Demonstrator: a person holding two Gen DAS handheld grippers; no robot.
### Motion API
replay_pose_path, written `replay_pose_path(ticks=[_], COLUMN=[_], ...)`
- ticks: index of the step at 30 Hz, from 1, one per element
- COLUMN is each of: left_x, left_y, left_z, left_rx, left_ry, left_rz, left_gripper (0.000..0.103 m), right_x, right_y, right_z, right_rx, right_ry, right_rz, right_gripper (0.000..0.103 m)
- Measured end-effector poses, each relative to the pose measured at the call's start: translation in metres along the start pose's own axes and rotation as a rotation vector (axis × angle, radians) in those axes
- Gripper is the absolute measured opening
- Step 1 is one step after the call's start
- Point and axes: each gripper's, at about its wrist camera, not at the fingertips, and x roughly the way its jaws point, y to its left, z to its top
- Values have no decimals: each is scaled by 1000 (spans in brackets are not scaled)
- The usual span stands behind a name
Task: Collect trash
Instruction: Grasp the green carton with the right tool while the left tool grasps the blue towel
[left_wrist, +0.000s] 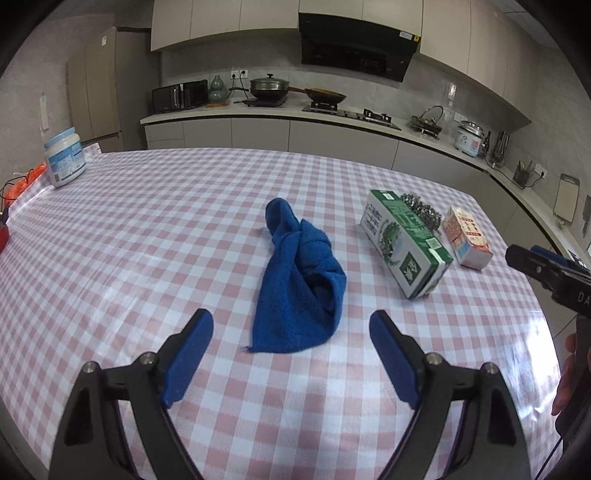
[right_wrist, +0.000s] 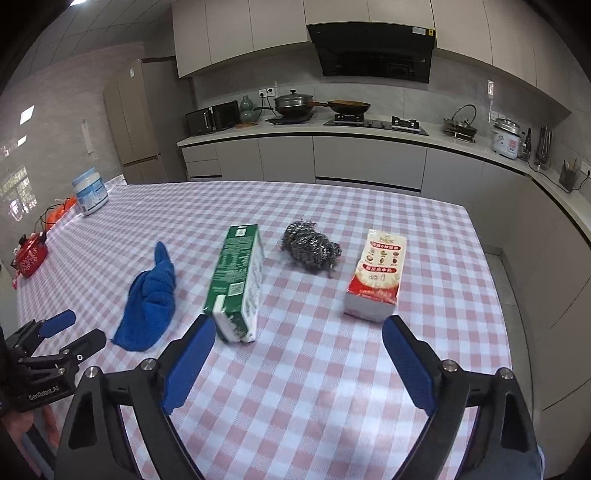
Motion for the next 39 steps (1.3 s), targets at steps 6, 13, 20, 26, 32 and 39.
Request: replay_pose_path(ticks=[6, 13, 20, 26, 32, 39], left_x=[22, 38, 44, 64, 81, 55], left_y=[-4, -12, -10, -11, -11, -24], left_z=[5, 8, 13, 16, 20, 18], left_rx=[-14, -9, -3, -4, -25, 24], left_ry=[25, 41, 45, 75, 122, 71], left_rz=[-3, 1, 22, 30, -40, -72], left_gripper=[87, 83, 79, 78, 41, 10], right_x=[20, 31, 58, 100, 125, 89], right_y=[-25, -21, 20, 45, 48, 30], right_z=[2, 8, 20, 26, 25, 24], right_rx=[32, 35, -34, -86, -88, -88], right_ry=[24, 25, 33, 103, 149, 107], right_rz=[-23, 59, 164, 234, 258, 240], right_gripper=[93, 89, 86, 77, 41, 40])
